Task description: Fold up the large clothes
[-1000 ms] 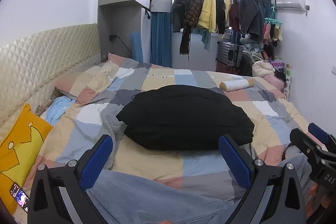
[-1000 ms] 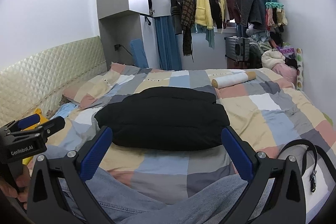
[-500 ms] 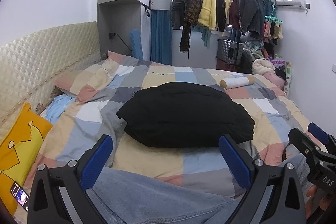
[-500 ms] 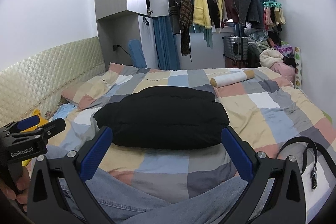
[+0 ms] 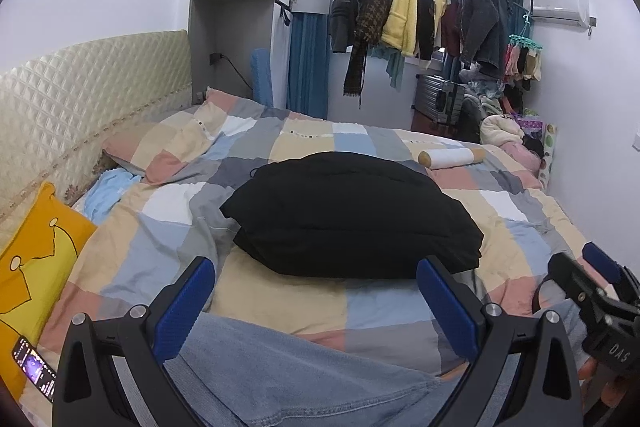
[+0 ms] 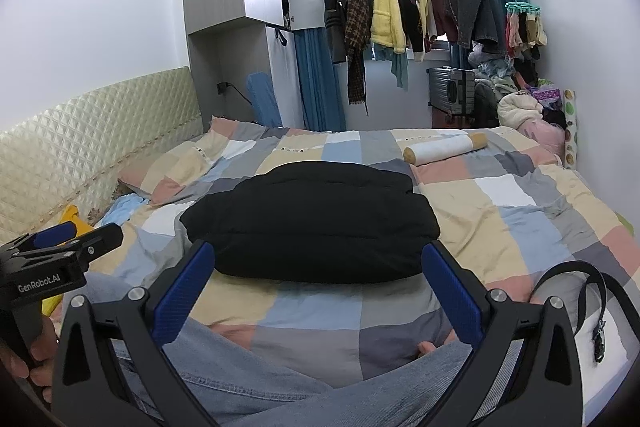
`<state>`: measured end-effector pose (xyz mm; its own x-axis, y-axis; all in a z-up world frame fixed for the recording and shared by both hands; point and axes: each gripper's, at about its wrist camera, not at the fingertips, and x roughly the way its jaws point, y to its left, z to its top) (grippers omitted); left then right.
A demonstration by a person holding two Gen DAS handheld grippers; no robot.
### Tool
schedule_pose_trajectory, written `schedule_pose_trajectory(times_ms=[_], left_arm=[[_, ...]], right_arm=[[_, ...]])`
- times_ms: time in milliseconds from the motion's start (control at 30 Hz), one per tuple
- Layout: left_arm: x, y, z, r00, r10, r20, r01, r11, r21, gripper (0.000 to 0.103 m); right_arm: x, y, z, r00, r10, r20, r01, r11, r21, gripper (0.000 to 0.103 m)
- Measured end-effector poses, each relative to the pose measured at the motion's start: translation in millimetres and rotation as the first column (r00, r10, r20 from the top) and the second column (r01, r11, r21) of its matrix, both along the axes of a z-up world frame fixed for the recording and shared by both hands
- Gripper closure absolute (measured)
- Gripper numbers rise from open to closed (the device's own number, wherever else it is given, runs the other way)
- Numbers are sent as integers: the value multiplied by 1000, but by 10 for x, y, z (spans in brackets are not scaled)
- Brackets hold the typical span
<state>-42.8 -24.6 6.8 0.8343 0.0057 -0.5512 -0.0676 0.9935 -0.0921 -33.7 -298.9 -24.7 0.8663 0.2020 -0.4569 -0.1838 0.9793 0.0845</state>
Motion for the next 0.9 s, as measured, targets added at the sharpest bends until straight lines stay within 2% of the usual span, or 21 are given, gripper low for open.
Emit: schedule_pose_trajectory(times_ms=[900], left_arm=[[28,-135,-42,999,-41,-11,41,999,-4,1]], right_arm=[[-24,-39,-58,1000,-20,-5,20,1000,16,0]])
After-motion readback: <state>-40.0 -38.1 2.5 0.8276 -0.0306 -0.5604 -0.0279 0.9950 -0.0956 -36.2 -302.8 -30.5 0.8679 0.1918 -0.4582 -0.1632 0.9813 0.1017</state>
